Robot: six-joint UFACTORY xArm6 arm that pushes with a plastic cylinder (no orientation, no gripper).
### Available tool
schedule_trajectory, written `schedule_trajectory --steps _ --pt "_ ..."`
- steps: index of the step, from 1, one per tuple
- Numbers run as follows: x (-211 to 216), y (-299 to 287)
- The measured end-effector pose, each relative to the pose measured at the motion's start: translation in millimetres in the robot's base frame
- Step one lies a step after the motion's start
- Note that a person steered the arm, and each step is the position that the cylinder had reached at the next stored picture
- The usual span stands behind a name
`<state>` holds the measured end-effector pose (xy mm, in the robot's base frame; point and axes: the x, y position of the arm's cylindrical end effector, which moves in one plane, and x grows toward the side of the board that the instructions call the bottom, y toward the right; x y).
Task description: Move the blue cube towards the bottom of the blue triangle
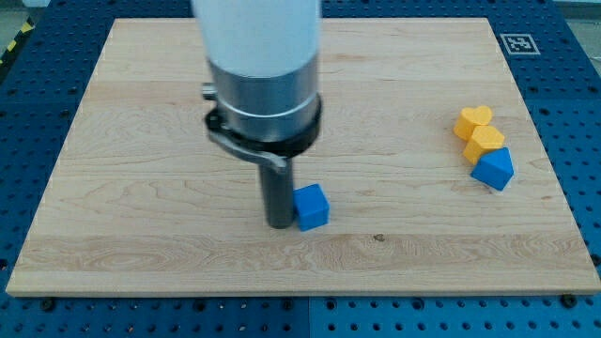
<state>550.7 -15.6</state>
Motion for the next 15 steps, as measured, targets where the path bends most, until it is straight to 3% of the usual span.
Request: schedule_trajectory --steps 2,7,9,13,15 --pt "-5 47" --pt "-24 50" --pt "-24 132" --pt "-13 213" --pt "18 229"
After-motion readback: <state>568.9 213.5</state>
